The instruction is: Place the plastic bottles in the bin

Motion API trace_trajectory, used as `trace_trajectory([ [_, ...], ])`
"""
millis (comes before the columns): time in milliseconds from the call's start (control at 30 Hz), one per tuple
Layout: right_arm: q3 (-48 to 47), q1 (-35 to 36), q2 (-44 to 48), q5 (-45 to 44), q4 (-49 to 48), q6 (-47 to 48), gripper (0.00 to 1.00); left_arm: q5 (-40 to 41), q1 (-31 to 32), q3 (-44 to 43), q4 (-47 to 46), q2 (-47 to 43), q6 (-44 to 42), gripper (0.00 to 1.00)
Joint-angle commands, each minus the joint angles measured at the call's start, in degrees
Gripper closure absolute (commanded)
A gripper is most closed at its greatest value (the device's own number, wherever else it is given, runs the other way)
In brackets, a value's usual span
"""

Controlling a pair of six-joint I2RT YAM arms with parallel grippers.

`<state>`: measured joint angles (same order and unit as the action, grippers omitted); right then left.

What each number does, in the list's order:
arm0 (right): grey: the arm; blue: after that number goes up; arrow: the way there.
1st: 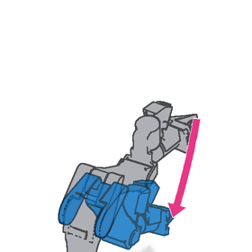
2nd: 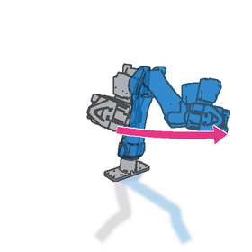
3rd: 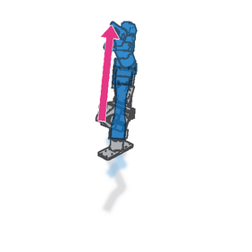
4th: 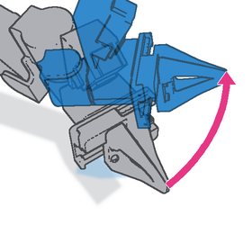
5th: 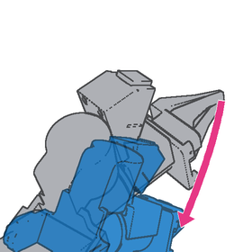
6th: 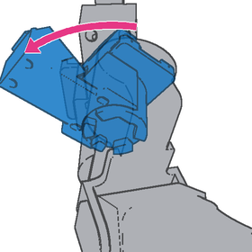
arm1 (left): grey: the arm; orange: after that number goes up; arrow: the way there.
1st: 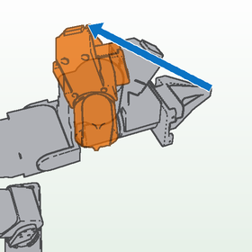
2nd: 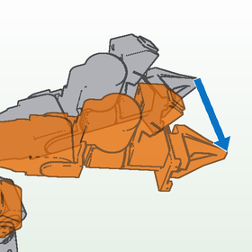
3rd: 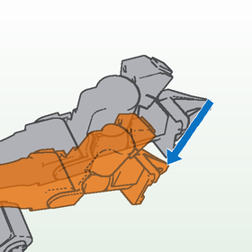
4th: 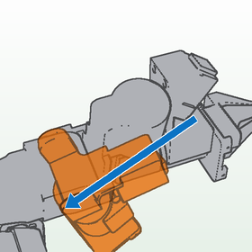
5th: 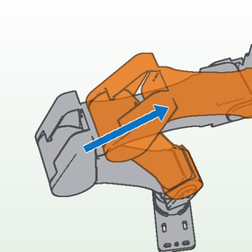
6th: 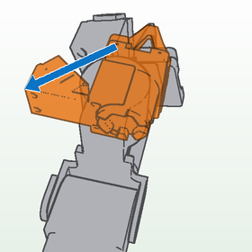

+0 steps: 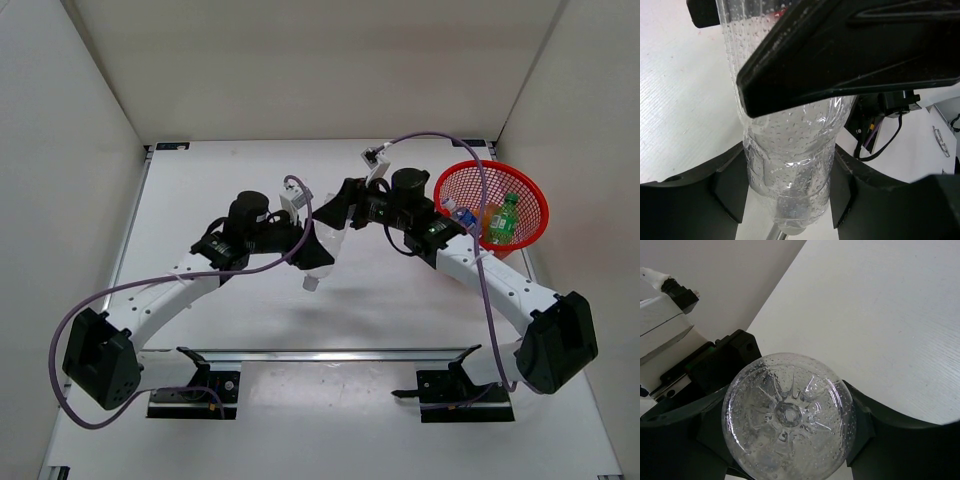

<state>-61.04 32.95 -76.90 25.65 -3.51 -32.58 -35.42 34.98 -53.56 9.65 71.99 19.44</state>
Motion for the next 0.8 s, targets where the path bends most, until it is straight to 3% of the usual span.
trace_trajectory([
  [0,0.04,0.1,2.55,-7.18,-2.64,2.07,0.76,-0.79,-0.88,0.82,-2.18,-4.04,2.61,0.6],
  [33,-0.13,-0.51,2.55,-7.71,-2.21,2.25,0.8,-0.53,-1.4,0.74,-2.61,-4.57,2.79,0.4],
  [67,-0.22,-1.04,3.24,-7.63,-1.68,2.52,0.84,-0.27,-1.49,0.56,-2.71,-5.01,3.23,0.27],
  [100,-0.75,-2.09,3.6,-7.72,-0.55,3.04,0.86,0.69,-1.32,0.48,-2.36,-5.71,4.19,0.02],
  [267,-5.75,-9.81,6.5,-8.77,5.94,9.09,0.95,4.56,-3.69,-0.49,8.16,-10.46,4.29,0.02],
  [333,-10.75,-13.34,7.46,-11.22,10.44,12.95,0.94,10.07,-5.88,-0.93,13.87,-13.35,3.33,0.01],
  [400,-14.61,-19.47,8.52,-13.07,16.05,16.13,0.95,19.12,-8.34,-3.47,22.14,-14.15,2.62,0.01],
  [467,-17.88,-24.22,9.66,-16.84,19.66,19.99,0.96,35.25,-10.45,-5.31,33.89,-12.32,3.84,0.01],
  [567,-20.96,-31.0,10.72,-22.99,23.54,23.51,0.95,50.15,-15.81,-5.86,42.88,-8.63,5.34,0.02],
  [667,-19.74,-37.51,10.29,-25.38,23.81,25.1,0.93,49.06,-21.7,-4.72,42.74,-7.65,4.3,0.02],
  [767,-20.18,-41.38,8.97,-29.86,24.87,26.33,0.93,48.69,-20.39,-3.66,39.32,-9.57,5.69,0.01],
])
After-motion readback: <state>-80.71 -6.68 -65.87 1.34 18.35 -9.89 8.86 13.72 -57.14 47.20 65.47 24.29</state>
